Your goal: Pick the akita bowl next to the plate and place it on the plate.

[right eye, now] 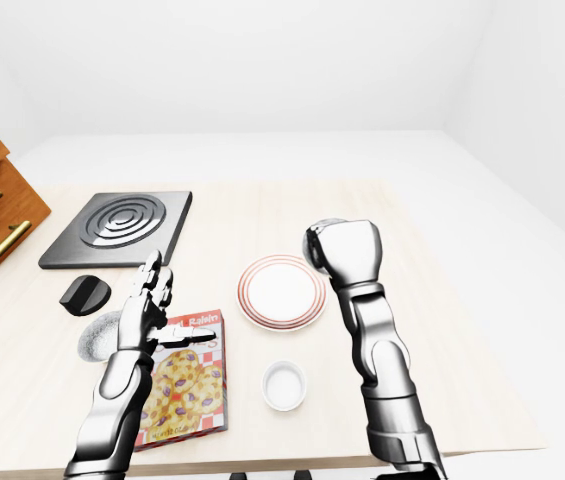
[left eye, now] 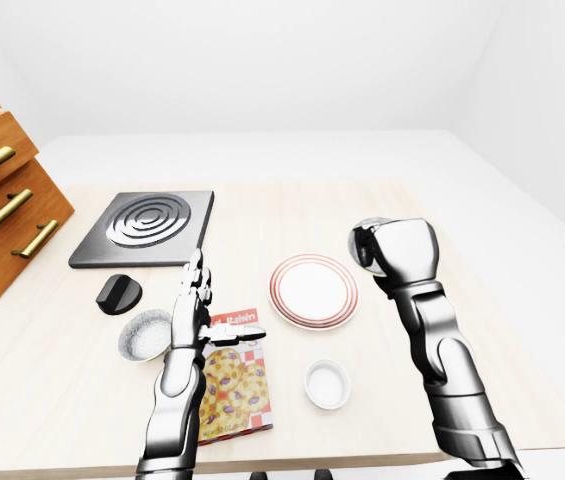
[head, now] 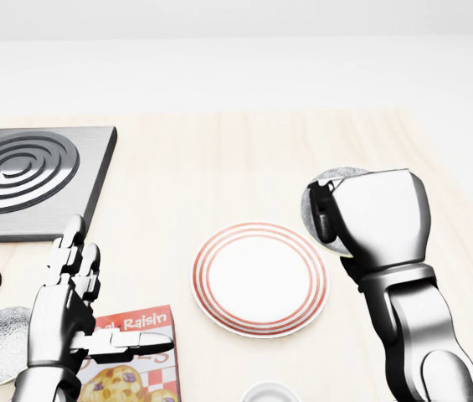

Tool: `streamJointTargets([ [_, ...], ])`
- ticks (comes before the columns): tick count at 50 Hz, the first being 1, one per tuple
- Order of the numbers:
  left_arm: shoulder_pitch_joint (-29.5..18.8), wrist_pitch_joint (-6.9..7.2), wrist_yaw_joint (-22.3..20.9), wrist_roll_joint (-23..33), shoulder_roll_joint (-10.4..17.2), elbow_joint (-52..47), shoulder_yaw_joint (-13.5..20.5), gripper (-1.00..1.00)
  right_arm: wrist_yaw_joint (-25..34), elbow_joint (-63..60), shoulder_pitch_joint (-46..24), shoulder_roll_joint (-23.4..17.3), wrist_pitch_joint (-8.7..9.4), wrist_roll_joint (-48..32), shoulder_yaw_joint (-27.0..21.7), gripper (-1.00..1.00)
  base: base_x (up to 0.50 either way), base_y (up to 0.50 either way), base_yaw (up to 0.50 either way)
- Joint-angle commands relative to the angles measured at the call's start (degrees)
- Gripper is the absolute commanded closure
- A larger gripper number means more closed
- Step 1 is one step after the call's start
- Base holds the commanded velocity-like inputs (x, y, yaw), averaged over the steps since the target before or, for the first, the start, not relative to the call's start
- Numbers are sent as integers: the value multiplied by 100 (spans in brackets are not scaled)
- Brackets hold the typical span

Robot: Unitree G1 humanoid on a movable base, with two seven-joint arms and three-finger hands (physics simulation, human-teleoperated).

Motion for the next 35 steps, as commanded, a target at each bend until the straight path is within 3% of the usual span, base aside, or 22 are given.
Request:
streamJointTargets([
  [1, -29, -70, -4, -2, 3, 95, 8, -100, -21, 240, -438, 64, 0, -39, 148, 100, 0, 0, 0],
  [2, -25, -5, 4, -3, 4, 24, 4, -100, -50, 307, -462, 75, 0, -59, 173, 100, 0, 0, 0],
  [3, -21, -44, 2, 0, 1, 58, 2, -100, -129, 415, -457, 100, 0, -95, 215, 100, 0, 0, 0],
  [4, 0, 40, 16, 5, -4, -47, -13, -100, -149, 455, -463, 117, 0, -100, 232, 100, 0, 0, 0],
  [7, -24, -81, 0, -1, -1, 99, 3, -100, -218, 602, -497, 160, 0, -134, 290, 100, 0, 0, 0],
  [30, -10, -39, -1, -6, 4, 43, 4, -100, -469, 1235, -823, 338, 0, -231, 502, 100, 0, 0, 0],
  [33, -26, -123, -12, -8, 6, 144, 14, -100, -522, 1398, -919, 377, 0, -238, 532, 100, 0, 0, 0],
  [35, -28, -108, -9, -9, 7, 130, 14, -100, -564, 1501, -964, 397, 0, -242, 555, 100, 0, 0, 0],
])
